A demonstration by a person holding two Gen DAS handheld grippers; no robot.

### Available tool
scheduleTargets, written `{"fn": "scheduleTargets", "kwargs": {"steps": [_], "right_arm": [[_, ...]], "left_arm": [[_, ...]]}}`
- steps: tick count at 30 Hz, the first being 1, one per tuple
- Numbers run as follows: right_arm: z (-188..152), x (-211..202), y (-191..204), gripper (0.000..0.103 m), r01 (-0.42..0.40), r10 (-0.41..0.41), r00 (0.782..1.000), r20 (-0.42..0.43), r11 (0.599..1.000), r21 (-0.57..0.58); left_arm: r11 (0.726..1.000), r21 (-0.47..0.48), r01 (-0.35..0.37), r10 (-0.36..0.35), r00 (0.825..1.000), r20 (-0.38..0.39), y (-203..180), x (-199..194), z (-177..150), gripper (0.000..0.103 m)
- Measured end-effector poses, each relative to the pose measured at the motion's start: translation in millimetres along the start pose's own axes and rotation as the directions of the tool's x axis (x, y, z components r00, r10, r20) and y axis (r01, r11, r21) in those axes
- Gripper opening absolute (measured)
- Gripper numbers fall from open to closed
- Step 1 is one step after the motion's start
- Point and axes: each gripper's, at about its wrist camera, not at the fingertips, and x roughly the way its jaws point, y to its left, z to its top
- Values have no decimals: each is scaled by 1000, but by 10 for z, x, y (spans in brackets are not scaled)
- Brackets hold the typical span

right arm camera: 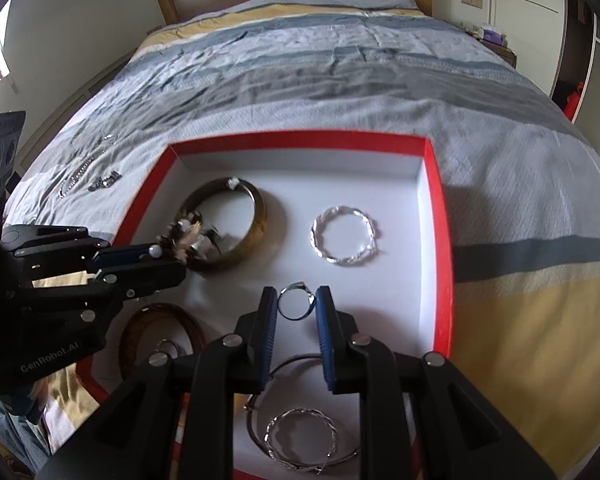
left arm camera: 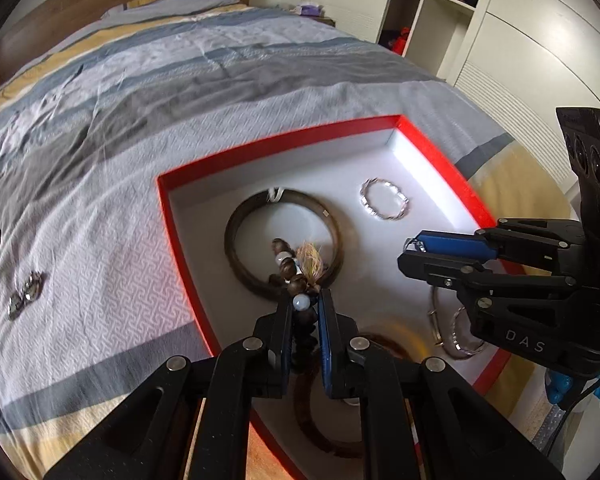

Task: Organize jewelry
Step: 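Open both grippers to release the bracelet and ring in the box, then move both grippers back over the necklace and watch on the bed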

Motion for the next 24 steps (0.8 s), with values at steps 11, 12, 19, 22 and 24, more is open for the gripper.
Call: {"fn": "scheduleTargets", "kwargs": {"steps": [11, 12, 19, 22, 24], "right_arm": [[-61, 24, 9, 20, 26, -26, 999, -26, 1000, 8], [-78, 14, 7, 22, 29, -28, 999, -28, 1000, 13], [-86, -206, 20, 29, 29, -29, 1000, 0, 999, 33], [-96, -345, 37, 30, 40, -41, 999, 15, 998, 42], [-117, -454, 55, 30, 48, -49, 998, 28, 998, 48]], "left_arm": [[999, -43, -13, 14, 1000, 5, 36, -93, -14, 33], [999, -43, -13, 14, 1000, 7, 29, -125, -9, 35], [999, -32, -34, 35, 998, 43, -32, -378, 22, 48], [999, -25, -39, 41, 997, 59, -76, -538, 3, 51], [999, -24, -44, 46, 996, 73, -93, -668, -24, 54]]}}
